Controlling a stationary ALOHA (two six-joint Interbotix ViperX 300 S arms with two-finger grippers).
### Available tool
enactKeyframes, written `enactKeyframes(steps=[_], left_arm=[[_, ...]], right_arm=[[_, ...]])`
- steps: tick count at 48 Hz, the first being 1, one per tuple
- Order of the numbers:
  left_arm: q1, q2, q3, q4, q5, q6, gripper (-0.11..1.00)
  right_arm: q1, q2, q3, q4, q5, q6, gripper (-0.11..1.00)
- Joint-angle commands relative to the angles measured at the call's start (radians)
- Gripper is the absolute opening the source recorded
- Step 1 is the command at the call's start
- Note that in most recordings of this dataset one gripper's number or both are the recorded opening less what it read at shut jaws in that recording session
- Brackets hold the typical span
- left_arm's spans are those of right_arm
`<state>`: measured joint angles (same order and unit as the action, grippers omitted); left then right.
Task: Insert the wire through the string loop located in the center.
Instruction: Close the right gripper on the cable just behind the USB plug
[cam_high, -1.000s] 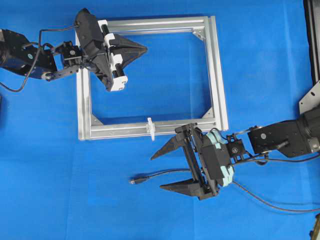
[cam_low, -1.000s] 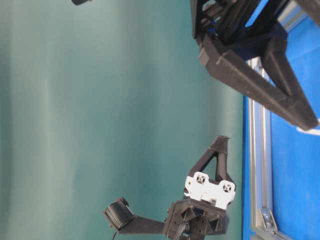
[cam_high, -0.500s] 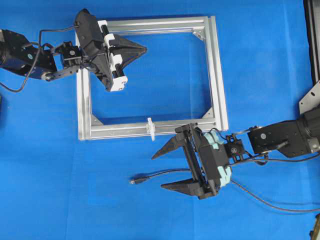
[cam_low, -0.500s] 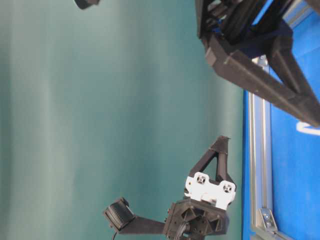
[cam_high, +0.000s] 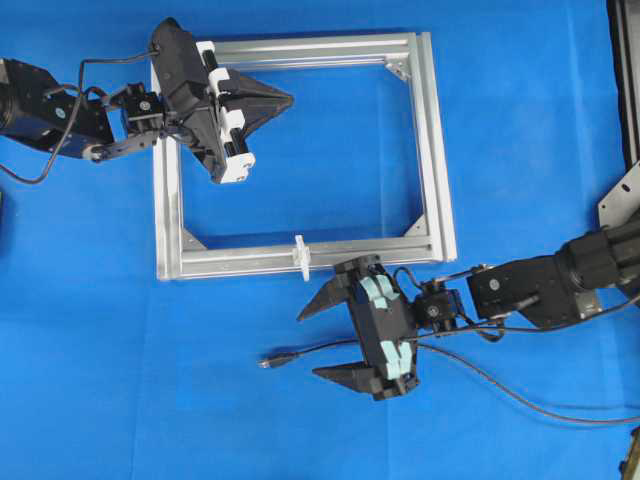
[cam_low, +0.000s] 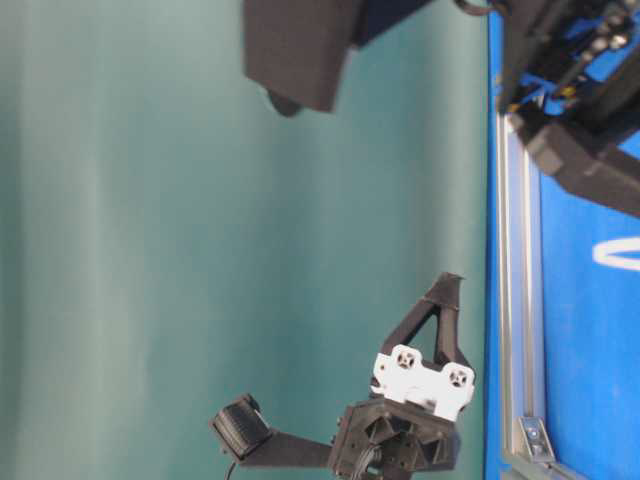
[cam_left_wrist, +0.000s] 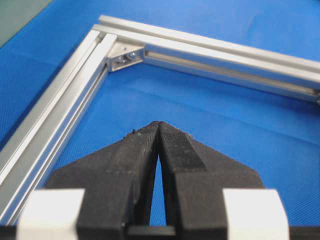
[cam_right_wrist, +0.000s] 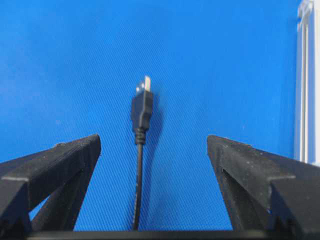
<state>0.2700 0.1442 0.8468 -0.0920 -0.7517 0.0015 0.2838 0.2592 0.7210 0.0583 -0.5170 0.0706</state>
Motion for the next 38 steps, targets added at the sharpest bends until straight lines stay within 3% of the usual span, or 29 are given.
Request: enactKeyframes(steps=[1, 24, 26, 38], left_arm=[[0.002, -0.032, -0.006, 0.002, 0.002, 0.002, 0.0], [0.0, -0.032, -0.005, 0.003, 0.002, 0.0, 0.0], [0.002, -0.032, -0.005, 0.002, 0.002, 0.0, 0.0], [0.002, -0.032, -0.005, 0.003, 0.002, 0.0, 0.0]], right_arm=[[0.005, -0.002, -0.018, 0.02, -0.005, 0.002, 0.95], [0.011, 0.06, -0.044, 0.041, -0.006, 0.002, 0.87], [0.009, 0.061, -0.044, 0.043, -0.005, 0.0, 0.81], [0.011, 0.061, -0.037, 0.038, -0.006, -0.003, 0.13]])
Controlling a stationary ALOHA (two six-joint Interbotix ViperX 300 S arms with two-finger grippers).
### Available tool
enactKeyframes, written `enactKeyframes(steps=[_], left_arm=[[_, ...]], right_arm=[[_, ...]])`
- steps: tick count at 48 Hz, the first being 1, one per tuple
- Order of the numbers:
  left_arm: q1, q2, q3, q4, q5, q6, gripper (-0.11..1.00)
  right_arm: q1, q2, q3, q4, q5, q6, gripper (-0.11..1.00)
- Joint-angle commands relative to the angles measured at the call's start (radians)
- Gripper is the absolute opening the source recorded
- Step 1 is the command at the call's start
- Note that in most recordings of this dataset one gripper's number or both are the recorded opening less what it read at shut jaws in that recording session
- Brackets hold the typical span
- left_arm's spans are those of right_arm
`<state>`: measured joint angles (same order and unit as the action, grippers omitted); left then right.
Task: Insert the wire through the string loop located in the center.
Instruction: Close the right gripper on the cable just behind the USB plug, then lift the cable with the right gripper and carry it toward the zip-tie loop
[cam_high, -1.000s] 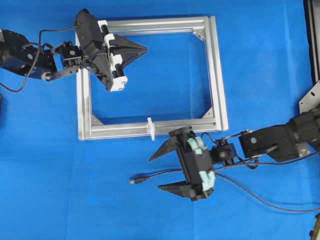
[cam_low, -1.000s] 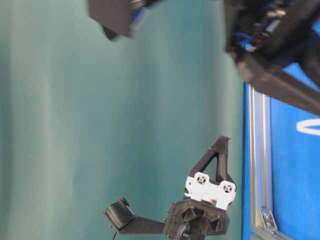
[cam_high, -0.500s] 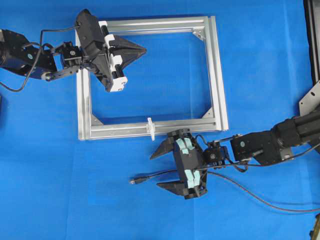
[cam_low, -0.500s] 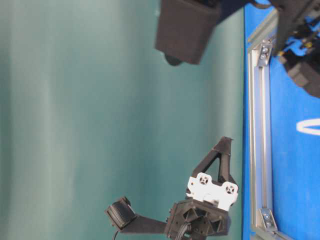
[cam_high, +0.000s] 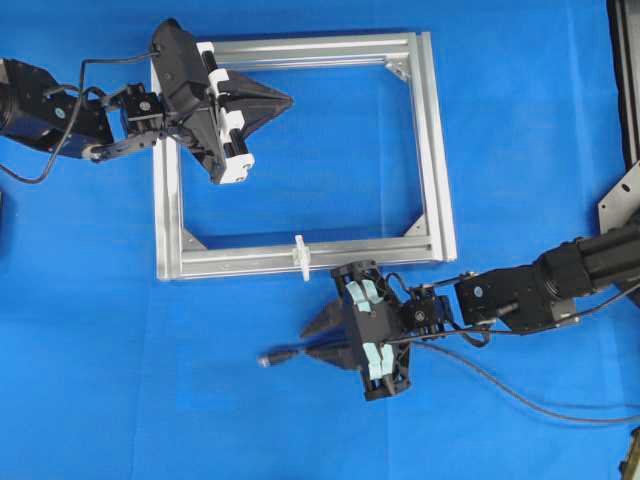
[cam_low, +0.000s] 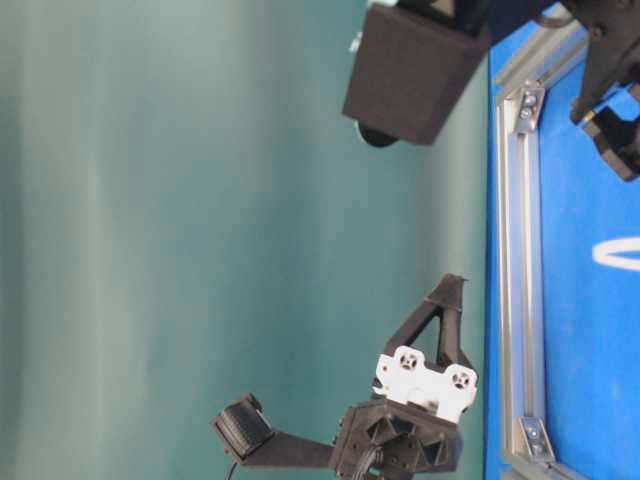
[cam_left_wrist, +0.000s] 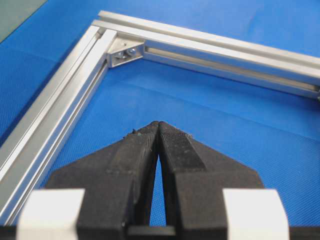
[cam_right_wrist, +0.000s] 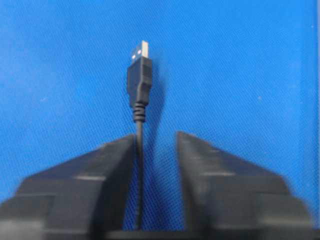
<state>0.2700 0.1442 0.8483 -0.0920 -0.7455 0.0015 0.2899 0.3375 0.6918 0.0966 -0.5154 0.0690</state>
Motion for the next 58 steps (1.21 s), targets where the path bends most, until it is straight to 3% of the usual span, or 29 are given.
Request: enactKeyframes(steps=[1, 6, 23, 40, 58], left_arm=[[0.002, -0.032, -0.006, 0.002, -0.005, 0.0, 0.0], [0.002, -0.032, -0.006, 0.003, -0.005, 0.0, 0.0], [0.005, -0.032, -0.003, 0.002, -0.003, 0.0, 0.0], [0.005, -0.034, -0.002, 0.002, -0.003, 0.002, 0.0], [0.005, -0.034, -0.003, 0.002, -0.003, 0.0, 0.0]], right_arm=[[0.005, -0.017, -0.008, 0.0, -0.006, 0.0, 0.08], [0.005, -0.018, -0.009, 0.0, -0.008, 0.0, -0.02], [0.005, -0.044, -0.014, 0.0, 0.011, 0.002, -0.02], [0.006, -0.218, -0.02, -0.011, 0.198, -0.011, -0.02], [0.005, -0.299, -0.02, -0.014, 0.256, -0.012, -0.02]])
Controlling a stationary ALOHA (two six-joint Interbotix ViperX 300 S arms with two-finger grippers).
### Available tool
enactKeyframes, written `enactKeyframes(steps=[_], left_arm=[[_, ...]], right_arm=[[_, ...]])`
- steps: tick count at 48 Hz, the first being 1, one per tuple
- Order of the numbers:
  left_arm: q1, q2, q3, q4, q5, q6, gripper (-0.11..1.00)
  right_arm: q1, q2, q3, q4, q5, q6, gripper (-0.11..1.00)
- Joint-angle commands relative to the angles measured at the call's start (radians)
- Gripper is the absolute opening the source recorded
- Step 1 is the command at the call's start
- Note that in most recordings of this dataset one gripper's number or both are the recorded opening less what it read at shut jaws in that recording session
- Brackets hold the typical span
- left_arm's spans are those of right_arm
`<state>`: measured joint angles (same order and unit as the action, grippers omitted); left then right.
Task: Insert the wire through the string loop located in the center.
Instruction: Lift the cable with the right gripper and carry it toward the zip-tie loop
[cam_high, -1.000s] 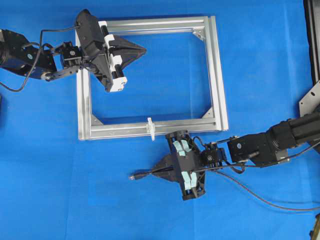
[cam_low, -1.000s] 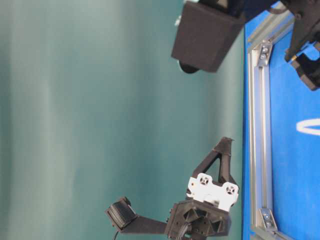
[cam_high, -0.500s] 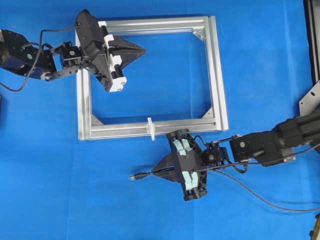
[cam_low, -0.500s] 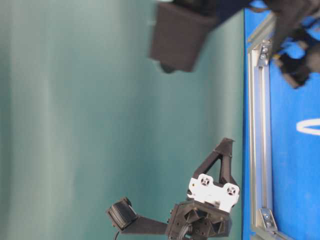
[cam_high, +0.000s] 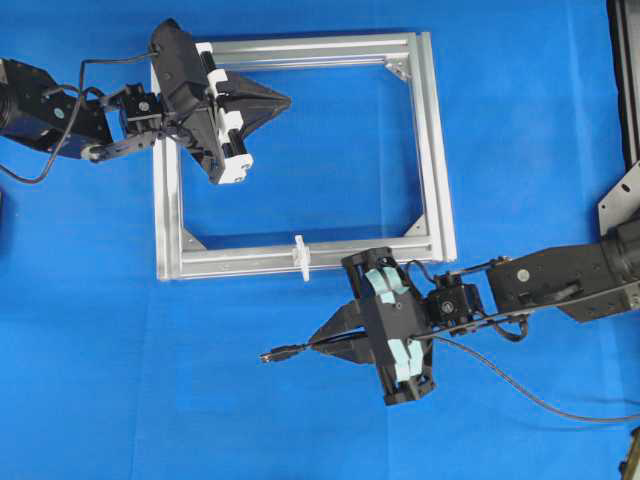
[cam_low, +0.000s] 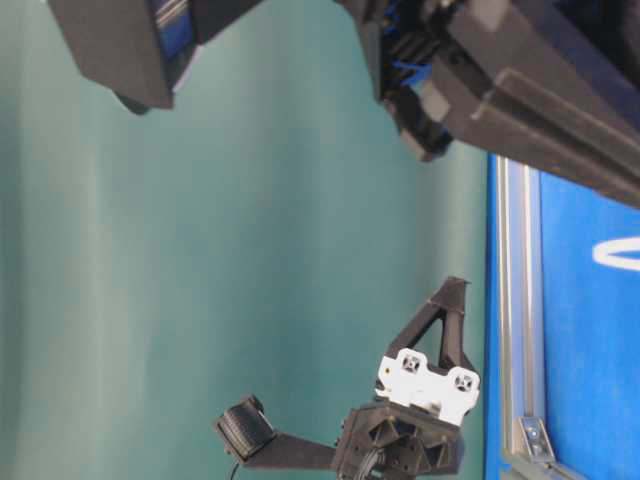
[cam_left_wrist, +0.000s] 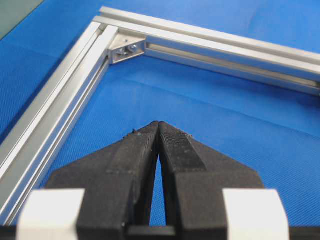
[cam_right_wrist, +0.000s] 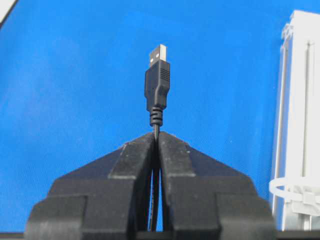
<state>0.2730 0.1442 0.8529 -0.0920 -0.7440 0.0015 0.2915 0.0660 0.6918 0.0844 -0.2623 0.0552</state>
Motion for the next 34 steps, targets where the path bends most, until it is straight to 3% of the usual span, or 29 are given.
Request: enactKeyframes(steps=[1, 34], left_arm=[[0.002, -0.034, -0.006, 0.002, -0.005, 0.0, 0.0], [0.002, -0.034, -0.006, 0.002, -0.005, 0.0, 0.0]], right_arm=[[0.003, -0.028, -0.02, -0.002, 0.003, 0.002, -0.02], [0.003, -0.028, -0.02, -0.002, 0.015, 0.002, -0.02]])
